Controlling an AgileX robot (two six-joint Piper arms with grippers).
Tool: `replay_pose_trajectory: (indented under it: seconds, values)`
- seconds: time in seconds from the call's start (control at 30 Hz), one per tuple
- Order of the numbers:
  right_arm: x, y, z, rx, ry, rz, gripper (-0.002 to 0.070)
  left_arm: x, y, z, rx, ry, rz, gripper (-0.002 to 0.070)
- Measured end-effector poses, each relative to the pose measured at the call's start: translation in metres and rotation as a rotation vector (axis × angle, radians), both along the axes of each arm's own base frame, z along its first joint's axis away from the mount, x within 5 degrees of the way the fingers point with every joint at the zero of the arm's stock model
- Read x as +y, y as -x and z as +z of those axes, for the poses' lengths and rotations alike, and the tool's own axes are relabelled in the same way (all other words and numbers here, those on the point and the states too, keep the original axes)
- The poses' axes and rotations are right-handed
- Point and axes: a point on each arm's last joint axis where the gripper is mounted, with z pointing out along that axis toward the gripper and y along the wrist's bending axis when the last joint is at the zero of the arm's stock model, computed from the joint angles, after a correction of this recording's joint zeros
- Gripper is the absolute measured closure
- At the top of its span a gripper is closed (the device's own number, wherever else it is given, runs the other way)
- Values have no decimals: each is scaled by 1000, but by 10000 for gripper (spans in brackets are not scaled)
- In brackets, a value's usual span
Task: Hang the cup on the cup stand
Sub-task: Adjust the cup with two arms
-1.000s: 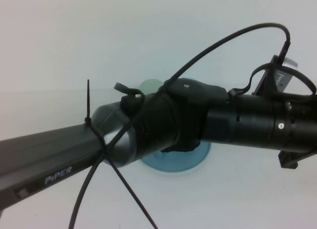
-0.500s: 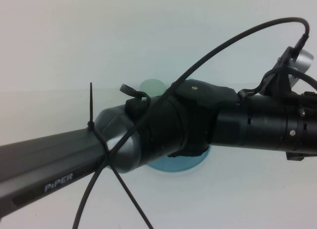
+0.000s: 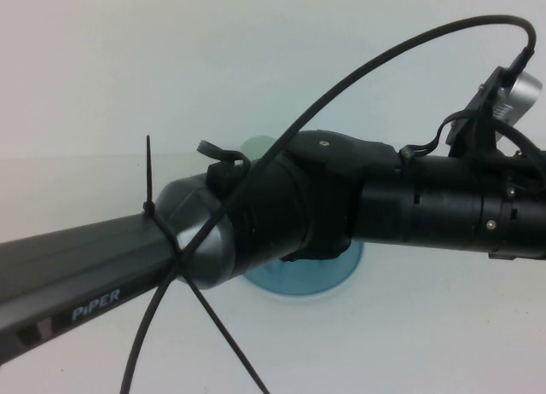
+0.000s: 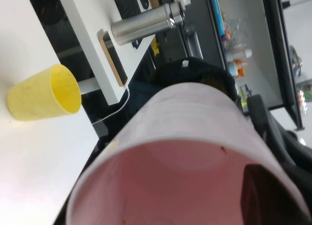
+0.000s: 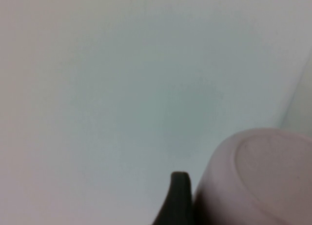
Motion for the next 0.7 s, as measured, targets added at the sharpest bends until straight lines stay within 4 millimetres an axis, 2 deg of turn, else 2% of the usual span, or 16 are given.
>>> replay_pose_trajectory:
  seconds: [0.23, 0.33, 0.7]
  values:
    - [1, 0, 1, -8, 17, 9, 69, 4, -4, 1, -88, 20, -18, 470]
    - [1, 0, 3, -16, 18, 15, 70, 4, -3, 2, -101, 25, -29, 433]
    - [1, 0, 4, -21, 32, 16, 71, 7, -5, 2, -153, 40, -45, 431]
